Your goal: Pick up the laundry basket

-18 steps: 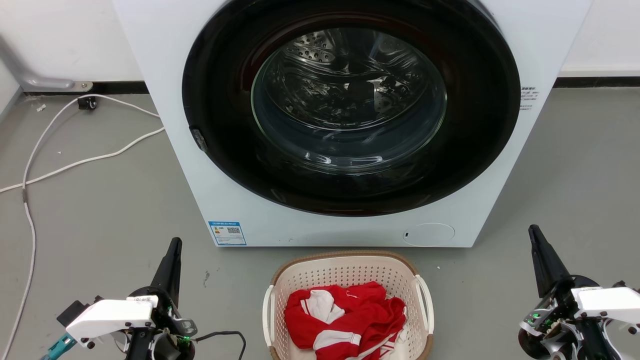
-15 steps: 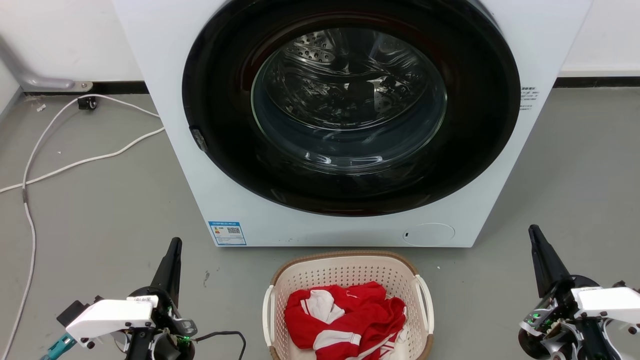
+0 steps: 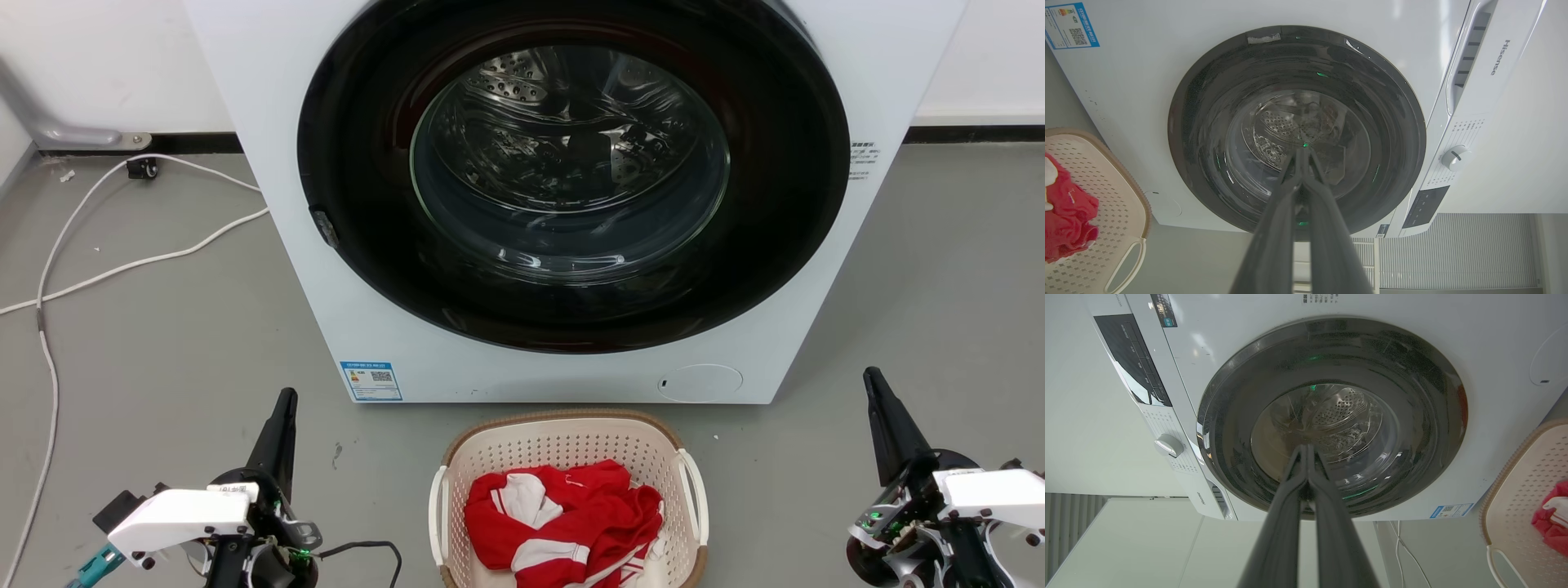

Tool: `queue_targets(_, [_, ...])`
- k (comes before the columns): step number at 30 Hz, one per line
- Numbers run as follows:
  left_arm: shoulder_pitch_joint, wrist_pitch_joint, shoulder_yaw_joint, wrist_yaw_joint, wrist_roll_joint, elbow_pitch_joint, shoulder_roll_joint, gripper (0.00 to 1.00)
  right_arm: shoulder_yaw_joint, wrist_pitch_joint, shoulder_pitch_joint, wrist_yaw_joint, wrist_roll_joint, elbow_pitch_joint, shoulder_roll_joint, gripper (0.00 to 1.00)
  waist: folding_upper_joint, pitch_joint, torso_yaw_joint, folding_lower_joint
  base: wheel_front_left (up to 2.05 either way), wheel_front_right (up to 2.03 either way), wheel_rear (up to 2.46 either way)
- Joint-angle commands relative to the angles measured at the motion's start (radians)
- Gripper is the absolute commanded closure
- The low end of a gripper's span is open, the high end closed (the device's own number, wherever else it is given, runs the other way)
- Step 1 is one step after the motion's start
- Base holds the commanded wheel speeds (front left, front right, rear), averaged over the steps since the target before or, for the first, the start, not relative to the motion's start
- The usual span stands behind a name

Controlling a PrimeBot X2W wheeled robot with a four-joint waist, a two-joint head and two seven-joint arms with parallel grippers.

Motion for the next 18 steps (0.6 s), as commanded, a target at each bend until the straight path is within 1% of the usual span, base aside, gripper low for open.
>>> queue_targets(1, [-0.007,0.003,0.004,-0.003,0.0,0.0,-0.001,1.0,-0.001,0.003,-0.013,0.0,-0.006,0.002,0.004,1.0,0.0,0.0,0.0,0.0,0.0,0.0,0.0])
queue_targets(15, [-0.008,0.004,0.005,-0.003,0.002,0.0,-0.002,1.0,-0.003,0.004,-0.013,0.0,-0.008,0.002,0.005,1.0,0.0,0.0,0.0,0.0,0.0,0.0,0.0])
queue_targets(16, [0.0,0.002,0.001,0.0,0.0,0.0,-0.001,0.0,-0.002,0.001,0.0,0.0,0.0,0.0,0.001,0.0,0.0,0.0,0.0,0.0,0.0,0.0,0.0])
queue_targets(18, [0.007,0.002,-0.001,0.0,0.0,0.014,-0.002,0.0,-0.001,0.0,0.008,0.0,0.0,0.014,0.002,0.0,0.0,0.0,0.0,0.0,0.0,0.0,0.0])
